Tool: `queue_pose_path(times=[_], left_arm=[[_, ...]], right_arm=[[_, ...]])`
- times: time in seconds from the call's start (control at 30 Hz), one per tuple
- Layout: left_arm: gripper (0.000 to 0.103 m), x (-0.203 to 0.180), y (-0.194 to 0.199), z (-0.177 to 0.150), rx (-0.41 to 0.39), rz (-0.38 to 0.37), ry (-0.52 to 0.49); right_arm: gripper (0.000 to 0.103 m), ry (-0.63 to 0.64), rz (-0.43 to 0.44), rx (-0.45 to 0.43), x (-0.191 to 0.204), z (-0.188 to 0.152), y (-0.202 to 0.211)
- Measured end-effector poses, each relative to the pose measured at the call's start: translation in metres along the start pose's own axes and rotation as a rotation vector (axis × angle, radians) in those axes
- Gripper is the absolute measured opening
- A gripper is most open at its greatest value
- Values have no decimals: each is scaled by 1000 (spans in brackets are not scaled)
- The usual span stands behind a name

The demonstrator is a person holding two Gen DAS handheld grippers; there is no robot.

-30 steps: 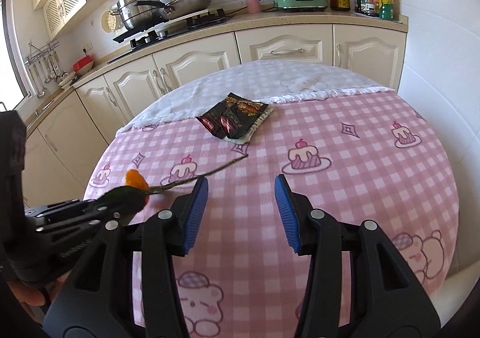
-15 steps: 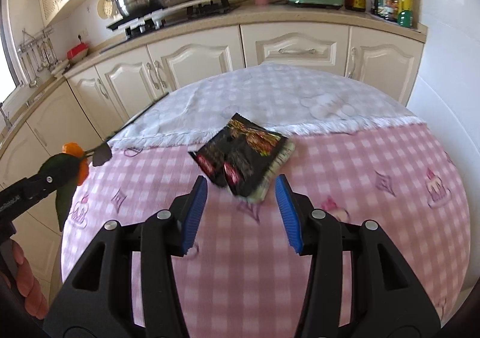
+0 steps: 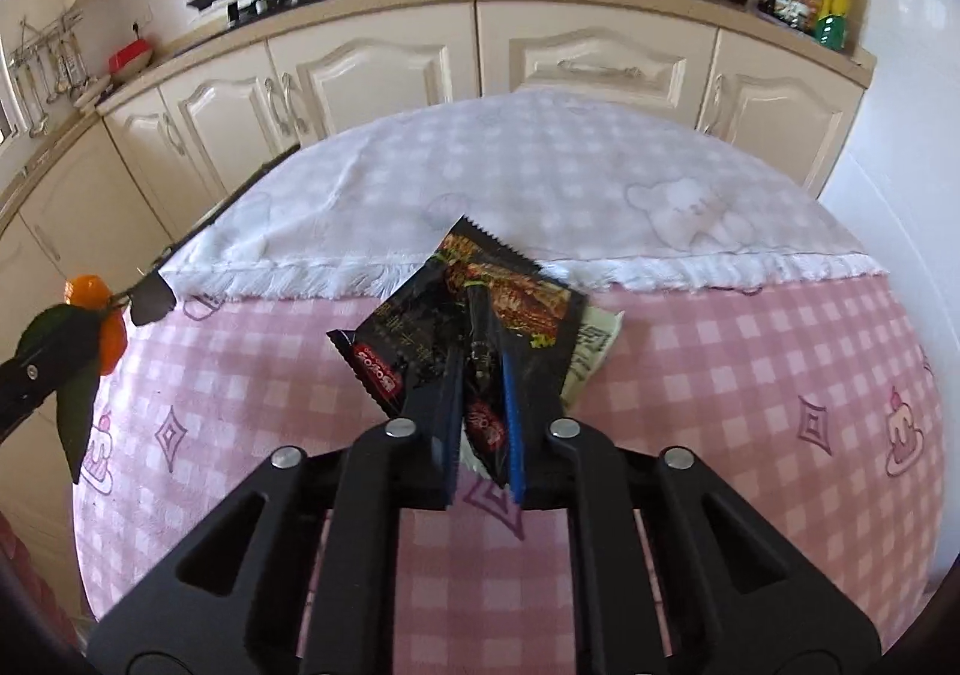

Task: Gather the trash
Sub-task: 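Grasp the orange peel with leafy stem with the left tool while the right tool grasps the dark snack packet, then carry peel and packet over the blue bin and open the left tool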

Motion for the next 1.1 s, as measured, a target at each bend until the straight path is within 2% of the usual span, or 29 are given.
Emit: queue_pose_path(times=[0.13, 0.33, 0.53, 0.63, 0.77, 0.93, 1.1], left_arm=[[11, 3, 18, -2, -25, -14, 8], [11, 26, 60, -4, -73, -11, 34], [11, 67, 106, -10, -124, 22, 77], [11, 105, 134, -18, -150, 71, 113], [11, 161, 162, -30, -170, 138, 189], [11, 233, 183, -50, -167, 225, 290], [11, 309, 171, -78, -88, 325, 386]], right_arm=[[11, 20, 25, -26, 14, -5, 27], [11, 77, 91, -83, 58, -11, 67], [10, 164, 200, -115, 138, -22, 98], [10, 223, 267, -107, 191, -32, 103], [10, 300, 337, -69, 258, -50, 96], [10, 396, 436, 30, 344, -85, 66], [10, 455, 487, 173, 411, -126, 11]])
Point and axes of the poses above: each gripper's, at about its wrist camera, not at the fingertips, and y roughly against the way its jaws point, x to its left, z to its top, the point moved 3 cm from there along -y, roughly the way its jaws point, and after that the axes turned 2 degrees about -z, right-handed, at the moved point
